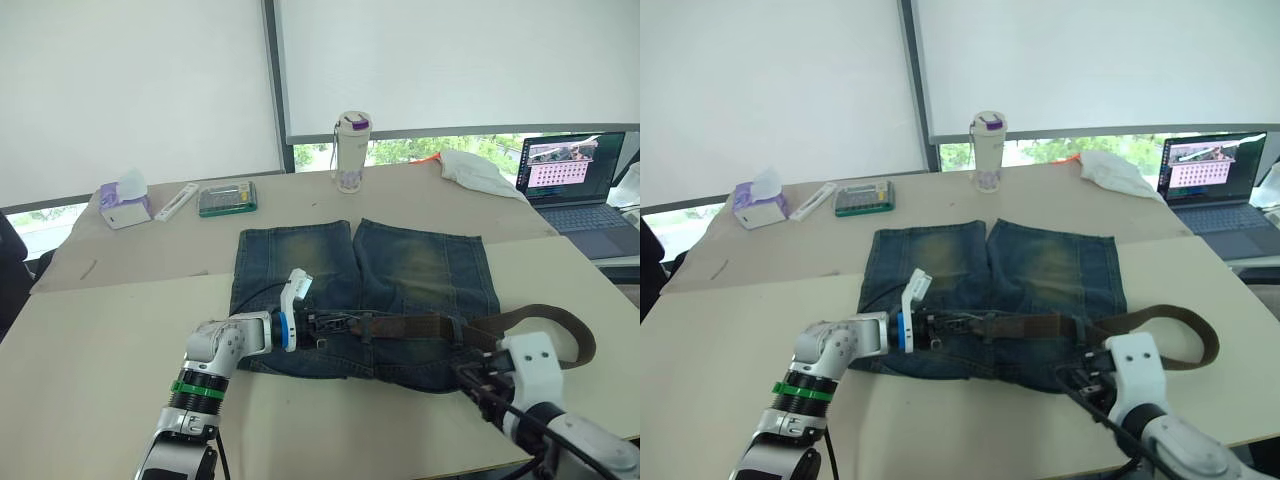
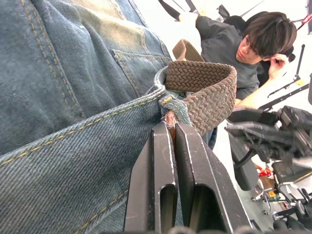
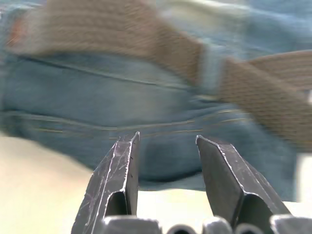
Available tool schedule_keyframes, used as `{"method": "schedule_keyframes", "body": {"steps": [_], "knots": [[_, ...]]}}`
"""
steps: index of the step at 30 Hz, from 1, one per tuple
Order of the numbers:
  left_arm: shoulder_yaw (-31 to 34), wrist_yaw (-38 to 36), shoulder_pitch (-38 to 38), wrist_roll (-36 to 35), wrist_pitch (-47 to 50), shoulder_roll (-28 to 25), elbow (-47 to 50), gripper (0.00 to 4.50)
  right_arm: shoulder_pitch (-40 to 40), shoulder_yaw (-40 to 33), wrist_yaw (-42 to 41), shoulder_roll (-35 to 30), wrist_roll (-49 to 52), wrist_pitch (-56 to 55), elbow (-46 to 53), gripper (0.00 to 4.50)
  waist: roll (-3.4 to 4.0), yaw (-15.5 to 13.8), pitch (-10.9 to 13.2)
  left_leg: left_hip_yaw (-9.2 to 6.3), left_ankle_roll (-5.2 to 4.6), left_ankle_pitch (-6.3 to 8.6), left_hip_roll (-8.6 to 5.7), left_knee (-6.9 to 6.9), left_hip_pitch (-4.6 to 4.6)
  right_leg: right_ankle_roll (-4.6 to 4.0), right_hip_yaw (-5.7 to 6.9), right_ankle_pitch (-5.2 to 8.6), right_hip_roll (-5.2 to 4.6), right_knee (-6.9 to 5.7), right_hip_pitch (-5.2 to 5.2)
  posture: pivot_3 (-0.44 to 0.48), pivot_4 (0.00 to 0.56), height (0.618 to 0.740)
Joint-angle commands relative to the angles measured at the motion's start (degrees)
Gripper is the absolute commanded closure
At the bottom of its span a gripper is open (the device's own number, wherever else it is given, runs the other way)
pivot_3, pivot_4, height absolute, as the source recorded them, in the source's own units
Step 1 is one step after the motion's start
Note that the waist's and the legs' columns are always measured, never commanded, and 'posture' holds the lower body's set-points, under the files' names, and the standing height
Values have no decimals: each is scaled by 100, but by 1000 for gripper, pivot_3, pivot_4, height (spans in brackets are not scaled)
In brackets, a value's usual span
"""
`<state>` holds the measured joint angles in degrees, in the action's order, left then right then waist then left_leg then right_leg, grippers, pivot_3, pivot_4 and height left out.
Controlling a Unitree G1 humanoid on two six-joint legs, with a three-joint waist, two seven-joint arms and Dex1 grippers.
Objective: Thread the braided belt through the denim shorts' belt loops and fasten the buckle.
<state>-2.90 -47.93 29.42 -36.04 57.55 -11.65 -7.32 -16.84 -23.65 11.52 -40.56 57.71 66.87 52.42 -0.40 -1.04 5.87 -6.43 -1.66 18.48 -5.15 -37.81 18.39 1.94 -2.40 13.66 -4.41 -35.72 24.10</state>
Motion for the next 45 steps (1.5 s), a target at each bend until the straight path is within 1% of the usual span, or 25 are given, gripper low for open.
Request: {"method": "schedule_keyframes", "body": {"steps": [1,3,5,6,8,11,12,16,19,20,22,24,26,29,32,35,37,38,39,41,43,45], "knots": [[-51,-73,123,-25,-148,27,50,4500,498,26,-17,-146,148,472,-560,2410,0,-12,0,0,0,0,1,0,0,0,0,0,0,0,0,0,150,740],[-72,-65,135,-19,-175,47,27,4500,729,174,-93,-173,123,699,-844,2410,1,-33,0,0,-1,0,2,1,2,0,-3,0,-1,1,1,0,150,740],[-98,-74,143,-4,-208,53,32,4500,974,524,-269,-300,-123,859,-1198,2410,0,-39,0,0,-2,1,4,1,3,0,-8,0,-1,1,0,0,150,740],[-104,-77,146,-6,-211,53,48,4500,1076,599,-332,-295,-189,883,-1338,2650,0,-40,0,2,-3,1,3,0,4,-1,-8,0,-1,2,0,0,150,740],[-104,-53,149,-13,-236,84,70,4500,1132,706,-486,-507,-409,960,-1427,3168,0,-41,-1,4,-4,1,4,-2,3,-1,-8,0,-2,2,-1,0,150,740],[-110,18,159,-10,-288,177,56,4500,1065,680,-636,-703,-647,1030,-1401,4215,-2,-65,-2,3,-5,2,4,-3,1,0,-5,0,-1,4,-8,0,150,740],[-113,64,172,-22,-286,252,52,4500,1040,592,-629,-749,-758,1035,-1412,4489,-2,-86,-2,2,-5,2,4,-4,2,0,-4,0,-1,4,-8,0,150,740],[-172,211,263,-27,-200,483,16,4500,927,110,-607,-938,-1191,1123,-1419,4489,-4,-174,-1,4,-9,4,-3,-11,5,0,-3,-1,-1,5,-10,0,150,740],[-126,215,268,-67,-54,348,68,4500,777,-163,-656,-988,-1440,1205,-1340,4489,-4,-234,-1,5,-14,2,-13,-13,10,1,-3,-1,-1,5,-8,0,150,740],[-102,180,240,-81,-7,244,91,4500,719,-226,-700,-990,-1509,1240,-1308,4489,-4,-231,-1,6,-14,2,-12,-13,8,1,-4,-1,-1,4,-8,0,150,740],[-16,34,112,-94,83,-160,177,4500,491,-364,-774,-1075,-1752,1250,-1272,4489,-4,-198,-1,9,-11,1,-2,-11,6,1,-7,-1,-2,1,-5,0,150,740],[207,-129,-41,-177,220,-690,242,4500,219,-558,-832,-1199,-2083,1175,-1309,4489,3,-143,-4,8,-4,-2,7,-5,4,1,-7,-1,-1,-3,2,0,150,740],[314,-250,-114,-301,310,-962,330,4500,120,-672,-929,-1221,-2252,1121,-1316,4489,10,-121,-5,8,-3,-3,9,0,2,1,-5,-1,1,-7,6,0,150,740],[407,-250,-164,-517,526,-1079,436,4500,65,-722,-1111,-1184,-2452,1114,-1285,4489,10,-181,-4,5,-5,-3,-1,-5,4,1,4,-1,2,-4,2,0,150,740],[446,-313,-287,-589,620,-1214,514,4500,-46,-749,-1299,-1209,-2722,958,-1321,4489,10,-216,-4,4,-15,3,-12,-7,5,1,6,-1,0,3,-5,0,150,740],[451,-343,-326,-674,625,-1207,530,4500,-141,-1148,-2041,-1121,-2389,891,-1034,4489,12,-177,-3,7,-12,2,-7,-6,5,1,2,-1,-1,1,-1,0,150,740],[523,-291,-293,-799,728,-1079,519,4500,-161,-1720,-2596,-896,-1927,973,-734,3531,11,-162,-3,6,-11,1,-2,-6,5,1,2,-1,-1,-1,0,0,150,740],[555,-253,-279,-858,764,-999,525,4500,-128,-2064,-2845,-738,-1623,1049,-597,3279,10,-157,-3,6,-10,1,1,-5,5,1,2,-1,-1,0,-1,0,150,740],[582,-207,-253,-911,789,-913,512,4500,-76,-2390,-3099,-581,-1219,1096,-455,2936,10,-156,-2,5,-10,2,2,-5,4,1,2,-1,-1,1,-2,0,150,740],[708,-48,-197,-1094,896,-632,471,4500,-91,-2903,-3367,-254,321,1006,-110,2177,9,-147,-2,5,-13,3,3,-5,2,1,2,-1,1,2,-7,0,150,740],[825,117,-121,-1237,997,-387,398,4500,-121,-2816,-3009,-111,1643,671,68,1540,5,-139,0,4,-18,6,4,-5,1,1,0,-1,-1,0,-9,0,150,740],[882,235,-31,-1318,1051,-185,345,4500,162,-1984,-2099,50,2438,164,117,1540,2,-116,2,4,-18,7,7,-4,0,0,-3,-1,-4,0,-8,0,150,740]]}}
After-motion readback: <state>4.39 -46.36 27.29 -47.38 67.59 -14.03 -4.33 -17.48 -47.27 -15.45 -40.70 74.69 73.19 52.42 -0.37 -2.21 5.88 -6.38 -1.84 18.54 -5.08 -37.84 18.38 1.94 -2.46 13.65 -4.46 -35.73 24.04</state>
